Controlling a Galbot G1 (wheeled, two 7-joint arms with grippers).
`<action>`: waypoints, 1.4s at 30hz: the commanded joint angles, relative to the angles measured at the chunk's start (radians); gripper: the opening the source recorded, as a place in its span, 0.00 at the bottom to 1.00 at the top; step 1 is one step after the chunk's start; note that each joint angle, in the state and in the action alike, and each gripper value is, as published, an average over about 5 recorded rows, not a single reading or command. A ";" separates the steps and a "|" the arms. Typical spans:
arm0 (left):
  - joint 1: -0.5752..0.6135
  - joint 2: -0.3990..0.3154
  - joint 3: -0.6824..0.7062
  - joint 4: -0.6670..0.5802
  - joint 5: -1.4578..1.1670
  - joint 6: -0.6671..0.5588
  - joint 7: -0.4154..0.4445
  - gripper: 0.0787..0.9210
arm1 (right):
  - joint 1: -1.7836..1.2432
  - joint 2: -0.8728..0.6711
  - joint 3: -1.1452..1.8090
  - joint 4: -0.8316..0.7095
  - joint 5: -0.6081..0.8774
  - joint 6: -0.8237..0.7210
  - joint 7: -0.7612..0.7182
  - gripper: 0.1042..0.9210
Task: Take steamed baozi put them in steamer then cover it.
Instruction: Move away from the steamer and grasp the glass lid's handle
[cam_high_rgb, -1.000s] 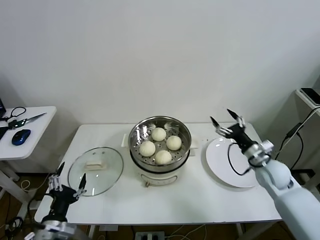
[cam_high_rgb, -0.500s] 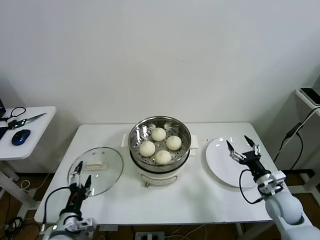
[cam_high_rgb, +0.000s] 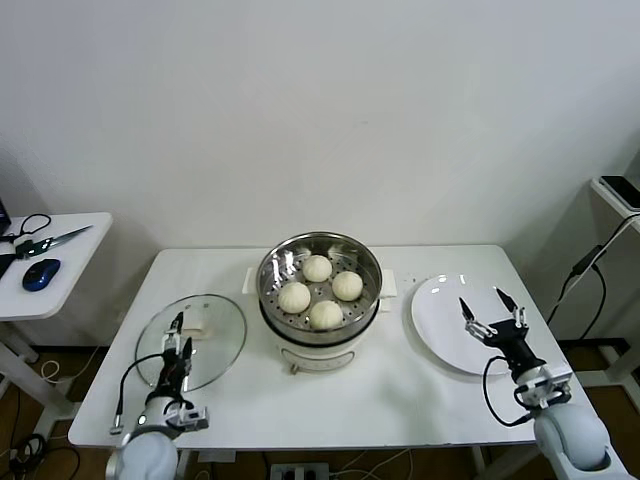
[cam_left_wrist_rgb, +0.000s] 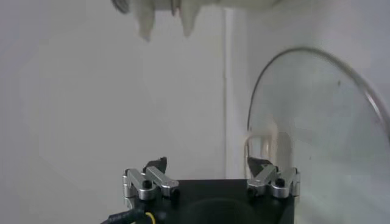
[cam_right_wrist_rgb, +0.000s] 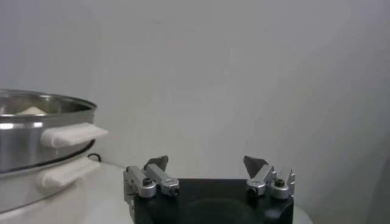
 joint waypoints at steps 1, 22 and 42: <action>-0.160 -0.002 0.023 0.220 0.049 0.008 -0.065 0.88 | -0.018 0.020 0.020 -0.006 -0.046 -0.001 0.000 0.88; -0.220 0.000 0.023 0.282 0.014 -0.001 -0.071 0.87 | -0.020 0.048 0.022 -0.027 -0.102 0.021 -0.032 0.88; -0.180 0.031 0.025 0.204 -0.038 -0.025 -0.061 0.22 | -0.004 0.065 0.025 -0.046 -0.125 0.032 -0.036 0.88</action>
